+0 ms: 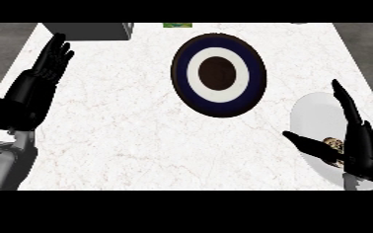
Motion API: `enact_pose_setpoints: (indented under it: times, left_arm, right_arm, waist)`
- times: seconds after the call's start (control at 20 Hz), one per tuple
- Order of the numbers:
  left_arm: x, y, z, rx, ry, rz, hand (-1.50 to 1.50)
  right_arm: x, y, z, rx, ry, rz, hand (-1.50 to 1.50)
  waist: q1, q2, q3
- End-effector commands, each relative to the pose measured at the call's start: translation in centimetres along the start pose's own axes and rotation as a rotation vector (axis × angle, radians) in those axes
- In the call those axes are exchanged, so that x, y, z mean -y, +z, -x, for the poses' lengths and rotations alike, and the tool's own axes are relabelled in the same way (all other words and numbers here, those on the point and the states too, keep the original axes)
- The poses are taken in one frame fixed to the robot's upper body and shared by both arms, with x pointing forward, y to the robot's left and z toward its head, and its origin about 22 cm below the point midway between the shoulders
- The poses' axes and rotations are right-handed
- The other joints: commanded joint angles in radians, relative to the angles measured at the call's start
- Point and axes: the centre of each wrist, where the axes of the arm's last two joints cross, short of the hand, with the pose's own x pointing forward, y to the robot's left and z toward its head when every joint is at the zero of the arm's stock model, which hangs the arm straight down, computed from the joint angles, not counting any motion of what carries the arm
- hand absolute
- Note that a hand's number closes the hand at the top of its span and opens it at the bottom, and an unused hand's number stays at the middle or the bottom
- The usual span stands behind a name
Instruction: Pick the cupcake from the plate and place it in the plate
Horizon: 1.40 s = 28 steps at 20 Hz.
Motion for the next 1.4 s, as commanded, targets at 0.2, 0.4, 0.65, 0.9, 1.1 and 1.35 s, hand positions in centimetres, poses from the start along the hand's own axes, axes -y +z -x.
enact_pose_setpoints:
  times: [0.2,0.4,0.65,0.9,1.1,1.35]
  left_arm:
    - [-0.1,-0.6,-0.1,0.001,-0.002,-0.003,0.0]
    - [0.9,-1.1,-0.2,0.007,-0.011,0.004,0.0]
    - [-0.9,-0.6,-0.3,0.01,-0.002,0.013,0.0]
    - [0.3,-0.6,-0.5,0.0,0.001,0.036,0.0]
    - [0.0,-0.1,-0.1,-0.007,-0.001,0.015,0.0]
    - [1.2,0.0,-0.7,0.004,0.021,-0.004,0.0]
  right_arm:
    - [6.3,-1.1,-0.6,-0.314,0.46,-0.245,-1.5]
    - [6.5,-2.3,-4.0,-0.452,0.566,-0.403,-1.5]
    - [6.4,-3.6,-6.8,-0.611,0.615,-0.542,-1.5]
    - [4.9,-5.4,-6.5,-0.678,0.646,-0.559,-1.5]
    - [3.8,-4.6,-4.8,-0.694,0.692,-0.531,-1.5]
    - [4.3,-4.3,-2.8,-0.778,0.759,-0.576,-1.5]
  waist:
    - [-0.009,0.004,-0.007]
    - [0.003,0.006,-0.004]
    - [0.021,0.004,0.0]
    - [0.019,0.005,0.003]
    - [0.013,0.004,0.003]
    - [0.013,0.004,0.003]
